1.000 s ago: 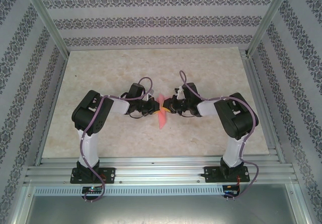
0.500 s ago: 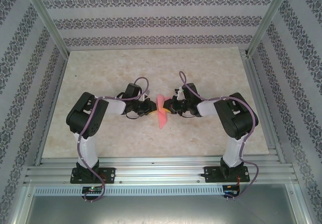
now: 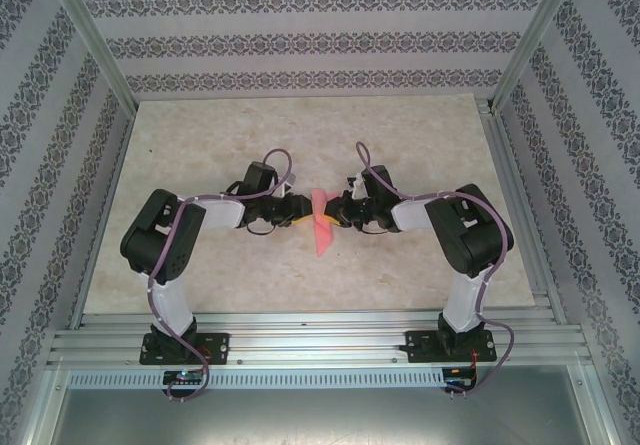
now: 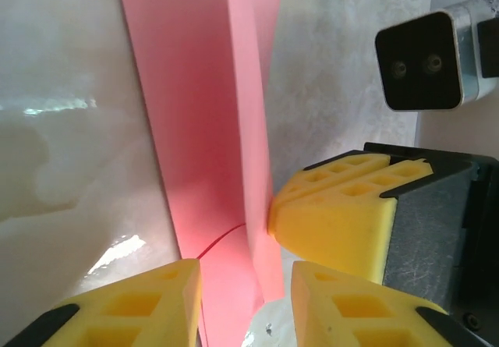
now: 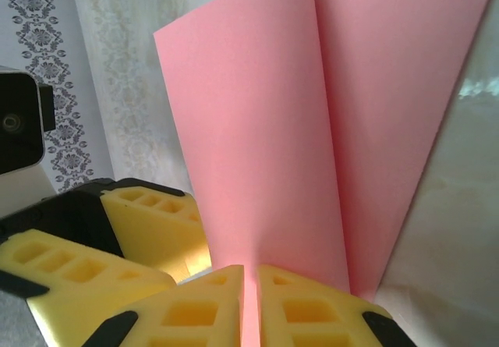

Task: Fold a paper plane with a square sheet of paper (fold left side to right side)
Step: Fold the wing for the fifth time at the center of the table.

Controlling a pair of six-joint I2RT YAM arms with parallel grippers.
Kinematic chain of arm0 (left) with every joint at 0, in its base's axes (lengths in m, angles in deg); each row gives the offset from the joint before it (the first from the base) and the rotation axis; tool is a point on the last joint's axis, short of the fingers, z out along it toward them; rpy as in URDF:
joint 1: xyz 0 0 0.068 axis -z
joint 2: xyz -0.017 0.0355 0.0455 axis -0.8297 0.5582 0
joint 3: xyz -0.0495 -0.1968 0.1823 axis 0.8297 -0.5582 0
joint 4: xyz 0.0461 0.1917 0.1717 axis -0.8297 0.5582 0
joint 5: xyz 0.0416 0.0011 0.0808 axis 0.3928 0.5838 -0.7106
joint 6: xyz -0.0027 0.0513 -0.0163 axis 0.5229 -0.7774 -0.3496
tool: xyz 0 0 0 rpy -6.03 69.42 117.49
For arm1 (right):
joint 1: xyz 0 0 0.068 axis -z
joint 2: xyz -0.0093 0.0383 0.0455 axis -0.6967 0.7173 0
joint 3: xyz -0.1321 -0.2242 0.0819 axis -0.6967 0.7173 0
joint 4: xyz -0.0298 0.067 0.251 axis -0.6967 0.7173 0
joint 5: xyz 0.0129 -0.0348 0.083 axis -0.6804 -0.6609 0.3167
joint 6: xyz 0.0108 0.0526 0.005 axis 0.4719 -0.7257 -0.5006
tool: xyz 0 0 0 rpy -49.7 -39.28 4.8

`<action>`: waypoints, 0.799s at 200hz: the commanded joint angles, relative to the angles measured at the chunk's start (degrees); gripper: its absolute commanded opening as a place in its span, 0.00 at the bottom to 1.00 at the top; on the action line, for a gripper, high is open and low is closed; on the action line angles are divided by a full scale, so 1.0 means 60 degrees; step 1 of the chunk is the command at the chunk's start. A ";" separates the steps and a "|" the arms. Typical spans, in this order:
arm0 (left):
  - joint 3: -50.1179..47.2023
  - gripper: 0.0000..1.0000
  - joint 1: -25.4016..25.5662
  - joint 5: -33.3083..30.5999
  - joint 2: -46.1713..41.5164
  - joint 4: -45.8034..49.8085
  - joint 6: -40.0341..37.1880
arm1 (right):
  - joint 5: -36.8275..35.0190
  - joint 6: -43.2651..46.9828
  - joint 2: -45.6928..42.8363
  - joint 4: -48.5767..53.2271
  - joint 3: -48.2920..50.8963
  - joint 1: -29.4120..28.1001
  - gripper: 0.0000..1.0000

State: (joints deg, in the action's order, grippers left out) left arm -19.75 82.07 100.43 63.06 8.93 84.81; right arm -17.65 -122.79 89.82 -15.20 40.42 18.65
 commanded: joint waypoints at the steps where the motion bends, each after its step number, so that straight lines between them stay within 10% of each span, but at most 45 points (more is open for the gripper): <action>1: 0.0314 0.37 0.0155 0.0159 0.0335 -0.0374 0.0083 | -0.0184 0.0237 -0.0030 0.0087 -0.0070 -0.0046 0.13; 160: 0.0899 0.07 0.0254 0.0203 0.0701 0.0002 -0.0036 | -0.0529 0.1701 -0.1188 0.1978 -0.0151 0.0509 0.24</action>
State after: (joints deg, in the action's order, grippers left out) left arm -16.10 84.21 100.46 66.93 7.66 86.66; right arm -18.81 -117.79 86.30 -7.99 40.40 20.68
